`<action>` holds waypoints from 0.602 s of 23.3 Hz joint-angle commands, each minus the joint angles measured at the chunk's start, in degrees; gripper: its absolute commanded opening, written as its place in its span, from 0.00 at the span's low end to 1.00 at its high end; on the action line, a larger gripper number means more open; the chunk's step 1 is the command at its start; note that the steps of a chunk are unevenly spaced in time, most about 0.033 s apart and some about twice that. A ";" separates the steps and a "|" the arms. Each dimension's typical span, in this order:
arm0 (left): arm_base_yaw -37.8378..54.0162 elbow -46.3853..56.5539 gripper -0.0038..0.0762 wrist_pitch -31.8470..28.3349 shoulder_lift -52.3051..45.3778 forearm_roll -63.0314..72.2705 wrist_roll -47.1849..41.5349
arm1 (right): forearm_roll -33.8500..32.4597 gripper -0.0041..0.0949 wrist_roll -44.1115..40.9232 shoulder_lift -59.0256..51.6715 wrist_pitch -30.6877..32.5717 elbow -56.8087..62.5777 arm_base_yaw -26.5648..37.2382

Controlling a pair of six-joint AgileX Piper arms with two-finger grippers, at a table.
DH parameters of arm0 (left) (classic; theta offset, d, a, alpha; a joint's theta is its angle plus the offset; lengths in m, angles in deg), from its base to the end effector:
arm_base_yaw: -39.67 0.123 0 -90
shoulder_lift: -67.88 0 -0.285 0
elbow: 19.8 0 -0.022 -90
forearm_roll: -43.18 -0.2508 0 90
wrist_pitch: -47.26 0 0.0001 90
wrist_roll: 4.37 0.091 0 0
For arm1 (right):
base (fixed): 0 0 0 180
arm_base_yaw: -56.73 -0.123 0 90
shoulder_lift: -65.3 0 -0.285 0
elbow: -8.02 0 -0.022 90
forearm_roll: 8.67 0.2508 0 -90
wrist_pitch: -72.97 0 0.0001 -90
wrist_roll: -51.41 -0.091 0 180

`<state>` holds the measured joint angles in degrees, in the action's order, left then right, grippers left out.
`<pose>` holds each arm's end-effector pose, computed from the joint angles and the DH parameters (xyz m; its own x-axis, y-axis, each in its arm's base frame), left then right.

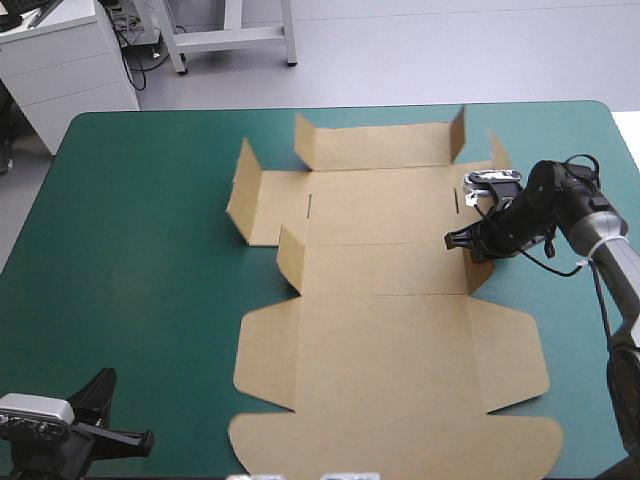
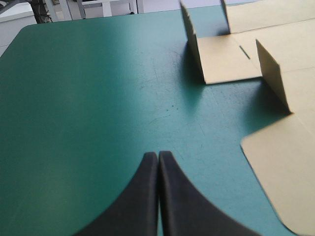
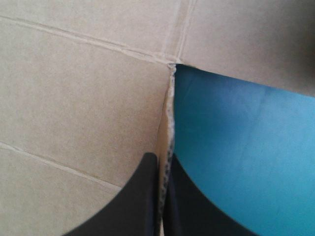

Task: Fold the box

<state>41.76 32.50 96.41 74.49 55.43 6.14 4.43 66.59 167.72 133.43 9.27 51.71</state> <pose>0.0065 -0.0144 0.2772 -0.2937 0.0311 -0.9554 0.1296 0.9915 -0.0076 0.3326 0.0472 0.2779 -0.9229 -0.2288 -0.3095 -0.2834 0.9481 0.1442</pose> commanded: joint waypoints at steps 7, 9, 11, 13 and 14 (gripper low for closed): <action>-0.01 -1.21 0.01 -4.09 -0.52 0.84 -0.21 | 1.77 0.02 27.54 9.09 4.63 -20.35 -2.10; -0.01 -1.21 0.01 -4.09 -0.52 0.84 -0.21 | 1.77 0.02 30.94 13.21 5.43 -26.91 -5.39; -0.01 -1.21 0.01 -4.09 -0.52 0.84 -0.21 | -0.37 0.02 34.33 18.19 5.33 -34.41 -11.29; -0.01 -1.21 0.01 -4.09 -0.52 0.84 -0.21 | -4.57 0.02 34.97 20.71 5.43 -38.71 -15.40; -0.01 -1.21 0.01 -4.09 -0.52 0.84 -0.21 | -6.62 0.02 35.88 21.93 5.43 -40.65 -17.62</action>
<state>41.76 32.50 96.41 74.49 55.44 6.14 1.11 99.69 191.05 139.32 -25.96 37.74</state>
